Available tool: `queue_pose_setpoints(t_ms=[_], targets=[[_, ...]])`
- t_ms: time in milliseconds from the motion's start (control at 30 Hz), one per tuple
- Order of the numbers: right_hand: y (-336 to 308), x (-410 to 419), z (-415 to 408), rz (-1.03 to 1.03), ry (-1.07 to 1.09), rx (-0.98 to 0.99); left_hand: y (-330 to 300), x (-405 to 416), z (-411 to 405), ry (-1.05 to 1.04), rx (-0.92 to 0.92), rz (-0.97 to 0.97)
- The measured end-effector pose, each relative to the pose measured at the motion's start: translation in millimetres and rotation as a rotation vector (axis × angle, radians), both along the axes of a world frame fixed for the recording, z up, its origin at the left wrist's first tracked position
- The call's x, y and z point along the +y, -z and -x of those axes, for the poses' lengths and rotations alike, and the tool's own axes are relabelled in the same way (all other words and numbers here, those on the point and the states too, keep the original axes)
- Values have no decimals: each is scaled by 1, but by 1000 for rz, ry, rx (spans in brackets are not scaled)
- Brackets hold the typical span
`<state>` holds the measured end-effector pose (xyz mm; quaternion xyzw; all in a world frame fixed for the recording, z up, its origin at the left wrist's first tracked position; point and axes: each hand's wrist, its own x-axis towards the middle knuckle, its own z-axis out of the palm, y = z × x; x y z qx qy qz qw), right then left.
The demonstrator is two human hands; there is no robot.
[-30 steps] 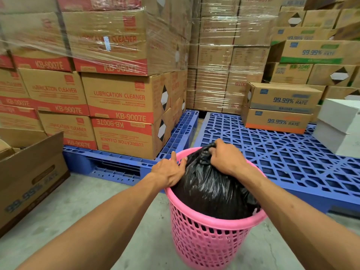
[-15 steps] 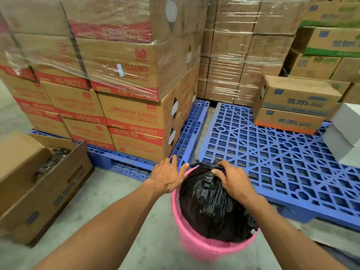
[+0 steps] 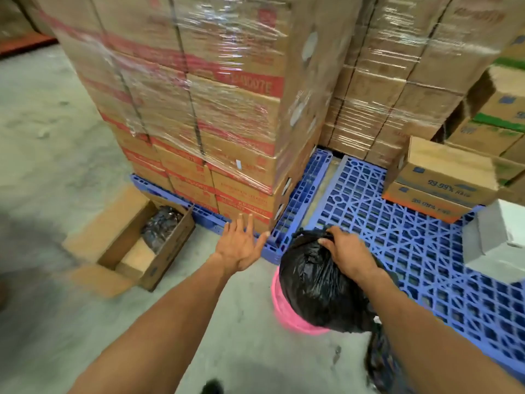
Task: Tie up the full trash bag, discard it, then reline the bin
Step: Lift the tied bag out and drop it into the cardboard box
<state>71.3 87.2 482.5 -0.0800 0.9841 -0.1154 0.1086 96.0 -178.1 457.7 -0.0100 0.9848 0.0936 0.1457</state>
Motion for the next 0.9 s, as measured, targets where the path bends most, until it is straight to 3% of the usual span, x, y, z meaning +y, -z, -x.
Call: queue_pose_setpoints(t_ms=[267,400,900], targets=[[-93,-93,9,-11,-103,13,-80,-71,-18,-115,80,-148],[-110,-151,18,19,-116,15,-90,-132,-19,-135,57,-101],[-74,-396,114,172,-282,-26,-81,-362,16,-336,41,1]])
